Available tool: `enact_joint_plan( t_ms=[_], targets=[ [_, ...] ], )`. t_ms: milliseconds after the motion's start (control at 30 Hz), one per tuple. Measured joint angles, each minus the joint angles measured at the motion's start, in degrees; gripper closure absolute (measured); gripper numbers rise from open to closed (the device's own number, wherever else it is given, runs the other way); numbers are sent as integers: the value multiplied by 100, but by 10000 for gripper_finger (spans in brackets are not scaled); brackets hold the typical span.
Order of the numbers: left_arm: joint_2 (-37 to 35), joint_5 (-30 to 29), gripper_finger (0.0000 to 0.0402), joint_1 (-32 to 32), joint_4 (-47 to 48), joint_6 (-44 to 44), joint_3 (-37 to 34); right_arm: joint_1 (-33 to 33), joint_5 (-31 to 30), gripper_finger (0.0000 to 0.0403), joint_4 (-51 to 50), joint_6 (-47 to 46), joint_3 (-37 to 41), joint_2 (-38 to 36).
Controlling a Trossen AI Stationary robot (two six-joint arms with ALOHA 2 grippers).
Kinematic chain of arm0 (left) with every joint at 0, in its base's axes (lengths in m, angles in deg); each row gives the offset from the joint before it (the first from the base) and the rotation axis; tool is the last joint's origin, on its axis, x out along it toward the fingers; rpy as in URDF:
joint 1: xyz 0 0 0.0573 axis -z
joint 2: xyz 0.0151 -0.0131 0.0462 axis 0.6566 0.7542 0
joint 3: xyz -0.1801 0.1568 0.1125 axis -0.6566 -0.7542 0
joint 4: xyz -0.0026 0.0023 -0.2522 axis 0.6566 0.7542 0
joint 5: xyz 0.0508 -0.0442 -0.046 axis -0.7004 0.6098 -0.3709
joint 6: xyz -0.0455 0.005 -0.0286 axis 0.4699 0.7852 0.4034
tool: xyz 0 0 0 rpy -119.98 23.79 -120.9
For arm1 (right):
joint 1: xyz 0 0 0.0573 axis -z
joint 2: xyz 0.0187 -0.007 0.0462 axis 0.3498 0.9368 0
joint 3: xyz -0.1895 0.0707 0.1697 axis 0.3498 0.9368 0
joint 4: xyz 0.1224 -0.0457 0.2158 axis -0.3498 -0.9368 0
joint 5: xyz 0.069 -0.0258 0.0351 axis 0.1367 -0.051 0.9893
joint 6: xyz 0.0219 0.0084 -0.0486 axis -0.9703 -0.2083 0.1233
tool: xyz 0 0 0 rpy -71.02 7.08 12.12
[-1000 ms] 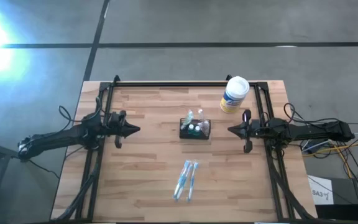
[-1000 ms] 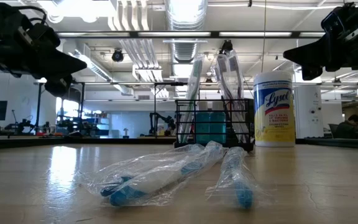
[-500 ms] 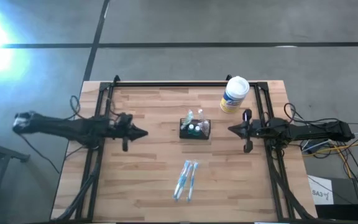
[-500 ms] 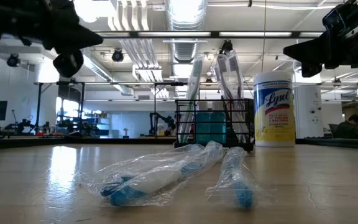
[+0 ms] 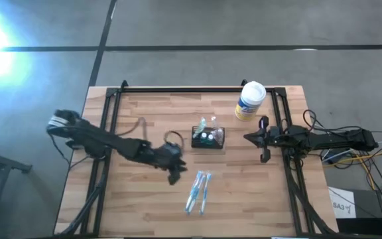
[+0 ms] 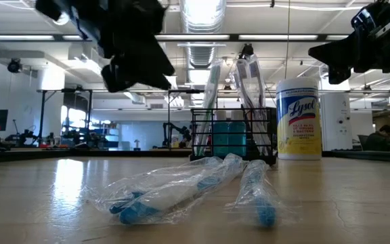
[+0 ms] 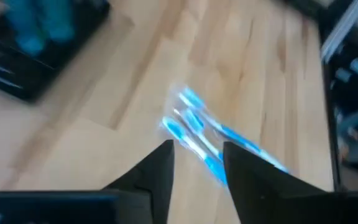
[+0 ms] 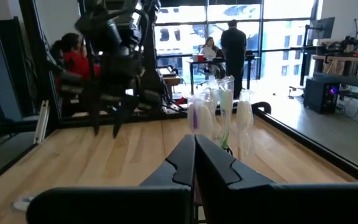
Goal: Pick & Place toothbrushing station
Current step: Put the left blue toothbrush into the wire organizer
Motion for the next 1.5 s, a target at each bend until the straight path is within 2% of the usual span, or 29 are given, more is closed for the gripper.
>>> enact_joint_plan(
  t_ms=[100, 200, 400, 600, 767, 1033, 1167, 1367, 1500],
  targets=[
    [749, 87, 243, 22, 522, 26, 564, 0, 0, 394, -2, -7, 0, 9],
    [1427, 175, 237, 20, 580, 110, 988, 0, 0, 394, -10, -3, 0, 4],
    [2343, 597, 236, 9, 884, 24, 1834, 2, 0, 394, -12, 24, 0, 9],
    [2899, 487, 238, 7, 2039, -9, 2676, 0, 0, 394, -12, 45, 0, 9],
    [3265, 489, 238, 22, 2057, -44, 3030, 0, 0, 394, -12, 45, 0, 4],
    [3322, 298, 240, 32, 2071, -67, 3006, 0, 1, 394, -13, 37, 0, 9],
    [3280, 181, 271, 53, 2172, -322, 3002, 0, 1, 394, -16, 42, 0, 9],
    [3266, 130, 386, 90, 2230, -757, 2996, 0, 0, 394, -12, 43, 0, 9],
    [3173, 172, 389, 149, 2289, -1046, 2980, 0, 0, 394, -12, 45, 0, 9]
  ],
)
